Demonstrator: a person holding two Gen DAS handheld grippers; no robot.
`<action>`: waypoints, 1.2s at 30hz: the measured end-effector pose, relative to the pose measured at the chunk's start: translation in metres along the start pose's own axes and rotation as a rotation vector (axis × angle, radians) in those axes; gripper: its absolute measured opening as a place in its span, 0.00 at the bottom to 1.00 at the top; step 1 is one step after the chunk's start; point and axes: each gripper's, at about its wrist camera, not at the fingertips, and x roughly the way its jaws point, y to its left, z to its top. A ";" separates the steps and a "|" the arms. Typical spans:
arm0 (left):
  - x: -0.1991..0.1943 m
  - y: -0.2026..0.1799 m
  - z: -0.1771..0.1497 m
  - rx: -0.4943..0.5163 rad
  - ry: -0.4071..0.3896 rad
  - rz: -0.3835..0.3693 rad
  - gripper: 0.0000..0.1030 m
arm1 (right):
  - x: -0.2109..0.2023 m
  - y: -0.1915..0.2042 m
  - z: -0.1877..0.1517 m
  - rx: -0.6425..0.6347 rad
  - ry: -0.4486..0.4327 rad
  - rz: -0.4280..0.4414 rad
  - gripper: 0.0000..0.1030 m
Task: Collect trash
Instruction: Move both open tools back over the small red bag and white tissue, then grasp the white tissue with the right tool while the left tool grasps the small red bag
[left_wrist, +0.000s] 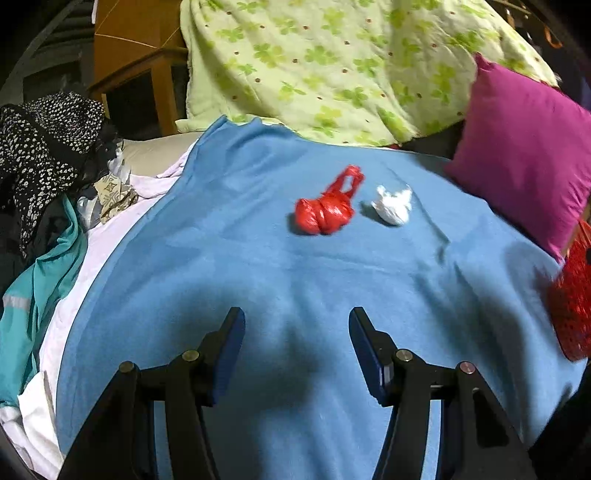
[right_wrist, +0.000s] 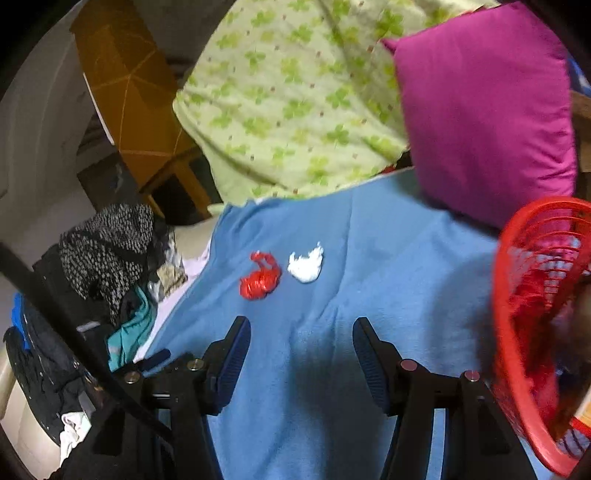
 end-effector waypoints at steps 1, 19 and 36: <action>0.005 0.002 0.006 -0.004 -0.007 0.004 0.58 | 0.012 0.001 0.003 -0.003 0.023 -0.004 0.59; 0.142 -0.012 0.105 0.014 0.020 -0.143 0.59 | 0.255 -0.023 0.084 0.142 0.254 0.044 0.59; 0.174 -0.022 0.105 0.054 0.065 -0.268 0.51 | 0.323 -0.021 0.073 0.072 0.332 0.023 0.29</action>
